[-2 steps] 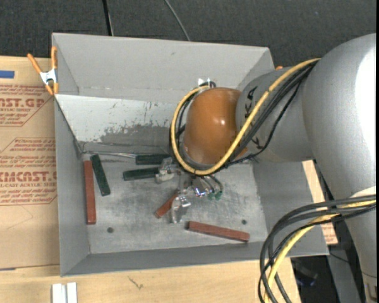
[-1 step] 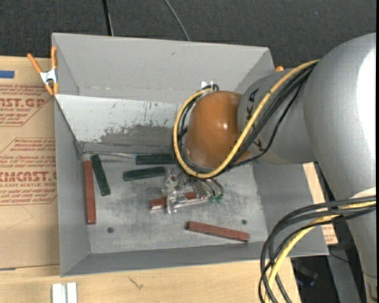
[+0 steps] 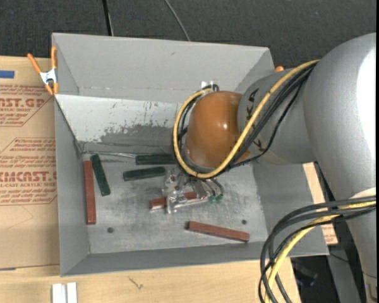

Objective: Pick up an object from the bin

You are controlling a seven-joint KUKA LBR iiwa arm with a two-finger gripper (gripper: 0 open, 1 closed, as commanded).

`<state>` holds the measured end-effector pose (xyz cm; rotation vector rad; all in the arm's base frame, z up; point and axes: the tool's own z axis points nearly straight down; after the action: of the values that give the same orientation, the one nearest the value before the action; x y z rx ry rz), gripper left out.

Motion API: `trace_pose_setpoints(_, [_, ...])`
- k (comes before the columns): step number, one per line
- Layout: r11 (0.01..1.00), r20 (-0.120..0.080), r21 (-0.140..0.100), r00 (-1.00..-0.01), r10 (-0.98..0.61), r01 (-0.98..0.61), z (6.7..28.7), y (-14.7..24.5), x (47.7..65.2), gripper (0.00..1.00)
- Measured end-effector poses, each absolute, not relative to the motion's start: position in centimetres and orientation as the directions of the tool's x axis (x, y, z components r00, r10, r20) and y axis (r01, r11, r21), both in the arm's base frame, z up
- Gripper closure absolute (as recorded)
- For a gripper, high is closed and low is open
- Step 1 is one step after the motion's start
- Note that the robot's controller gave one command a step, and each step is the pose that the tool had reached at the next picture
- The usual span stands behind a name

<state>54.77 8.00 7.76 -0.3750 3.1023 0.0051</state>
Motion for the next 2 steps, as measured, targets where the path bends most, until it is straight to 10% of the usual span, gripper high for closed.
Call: trace_pose_setpoints(2, [0.971, -0.004, 0.001, -0.971, -0.239, -0.239, 8.84, 7.96, 54.52, 1.0])
